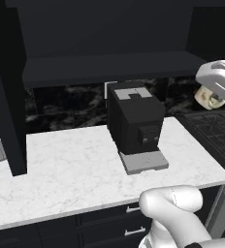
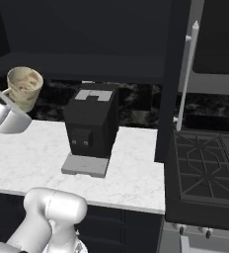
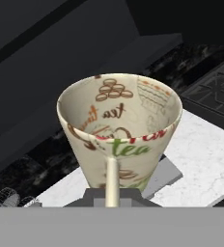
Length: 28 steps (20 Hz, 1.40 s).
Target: Gather all objects into one cabinet and sort the glasses and bowls to opposite sides.
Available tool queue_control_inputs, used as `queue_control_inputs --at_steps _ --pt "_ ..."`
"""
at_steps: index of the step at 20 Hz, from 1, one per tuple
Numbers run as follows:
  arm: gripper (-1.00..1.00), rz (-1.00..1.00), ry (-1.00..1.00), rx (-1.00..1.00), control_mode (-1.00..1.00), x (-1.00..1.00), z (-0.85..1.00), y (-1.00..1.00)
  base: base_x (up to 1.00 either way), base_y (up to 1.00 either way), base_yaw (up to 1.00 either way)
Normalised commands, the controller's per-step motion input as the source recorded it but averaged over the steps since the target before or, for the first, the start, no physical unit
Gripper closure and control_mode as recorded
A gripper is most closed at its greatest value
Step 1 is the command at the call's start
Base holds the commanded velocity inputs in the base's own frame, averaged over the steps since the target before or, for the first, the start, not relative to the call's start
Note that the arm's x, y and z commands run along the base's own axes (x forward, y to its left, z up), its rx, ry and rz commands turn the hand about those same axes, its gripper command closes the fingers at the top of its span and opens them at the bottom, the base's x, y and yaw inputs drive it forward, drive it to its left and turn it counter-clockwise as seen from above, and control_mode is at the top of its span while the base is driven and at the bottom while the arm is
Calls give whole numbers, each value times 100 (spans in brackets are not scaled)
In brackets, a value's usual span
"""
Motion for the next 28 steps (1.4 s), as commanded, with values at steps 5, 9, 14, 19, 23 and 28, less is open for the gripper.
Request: queue_control_inputs --at_steps 5,9,14,19,23,28 --pt "100 4 0 4 100 -40 2 -2 -15 -3 3" --pt "100 0 0 0 100 0 0 0 -36 -2 9" --pt "100 0 0 0 100 0 0 0 -93 -1 13" --pt "100 0 0 0 100 0 0 0 -93 -6 4" --pt "100 0 0 0 100 0 0 0 -17 -1 -27" --pt "100 0 0 0 100 0 0 0 0 0 -52"
